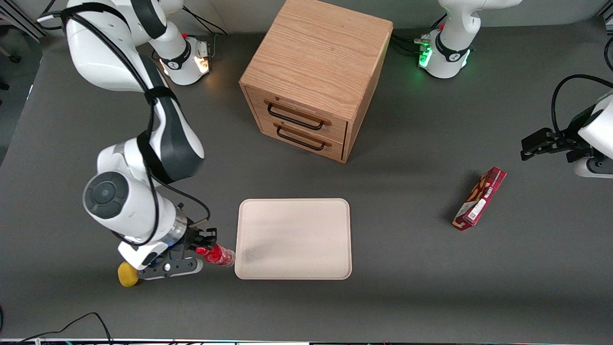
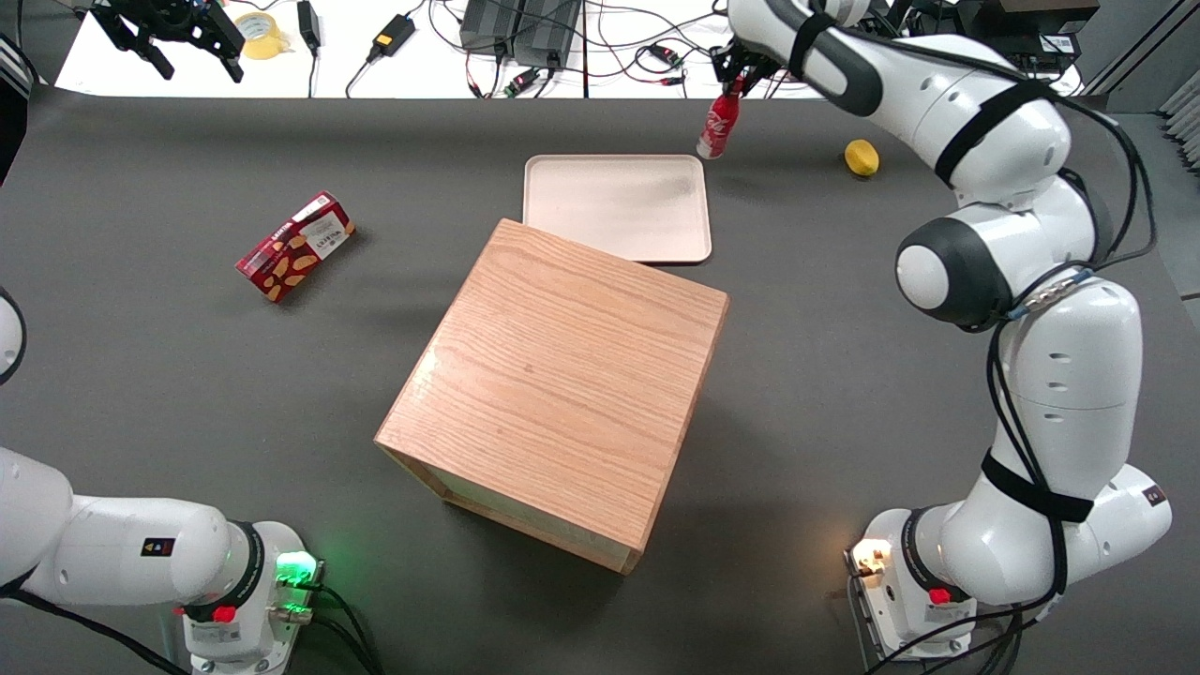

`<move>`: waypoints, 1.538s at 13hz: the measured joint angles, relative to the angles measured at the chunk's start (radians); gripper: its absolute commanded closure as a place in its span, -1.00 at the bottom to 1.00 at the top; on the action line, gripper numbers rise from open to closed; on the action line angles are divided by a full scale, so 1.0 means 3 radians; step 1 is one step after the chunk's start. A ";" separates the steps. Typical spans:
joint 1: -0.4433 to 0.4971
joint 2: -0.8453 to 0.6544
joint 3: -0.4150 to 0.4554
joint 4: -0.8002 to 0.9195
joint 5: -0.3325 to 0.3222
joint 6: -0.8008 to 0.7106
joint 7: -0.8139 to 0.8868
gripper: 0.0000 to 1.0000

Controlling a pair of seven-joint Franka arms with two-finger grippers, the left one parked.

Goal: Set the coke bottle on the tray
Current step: 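Lift the bottle and carry it to the white tray's corner, then lower the bottle onto the tray and open the right gripper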

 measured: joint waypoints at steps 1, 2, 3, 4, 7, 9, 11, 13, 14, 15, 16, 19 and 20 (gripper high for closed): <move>0.0017 0.0036 0.0000 0.0004 0.0000 0.0051 0.0038 1.00; 0.0048 0.0075 0.0000 0.0009 0.0000 0.0085 0.0072 1.00; 0.0087 0.0119 0.0000 0.0010 0.0000 0.0144 0.0128 1.00; 0.0129 0.0167 -0.0001 0.0012 0.0000 0.0193 0.0168 1.00; 0.0216 0.0310 -0.0003 0.0013 0.0000 0.0270 0.0198 1.00; 0.0220 0.0379 -0.0010 0.0007 0.0000 0.0274 0.0198 1.00; 0.0218 0.0401 -0.0020 0.0003 0.0000 0.0294 0.0198 0.66; 0.0213 0.0402 -0.0022 0.0003 0.0000 0.0296 0.0199 -0.07; 0.0206 0.0402 -0.0023 0.0004 0.0000 0.0296 0.0201 -0.98; 0.0200 0.0401 -0.0027 0.0006 0.0000 0.0297 0.0204 -1.00; 0.0195 0.0398 -0.0034 0.0015 0.0000 0.0300 0.0206 -1.00; 0.0164 0.0295 -0.0056 0.0043 -0.0001 0.0250 0.0211 -1.00; 0.0134 0.0220 -0.0059 0.0045 -0.0002 0.0129 0.0211 -1.00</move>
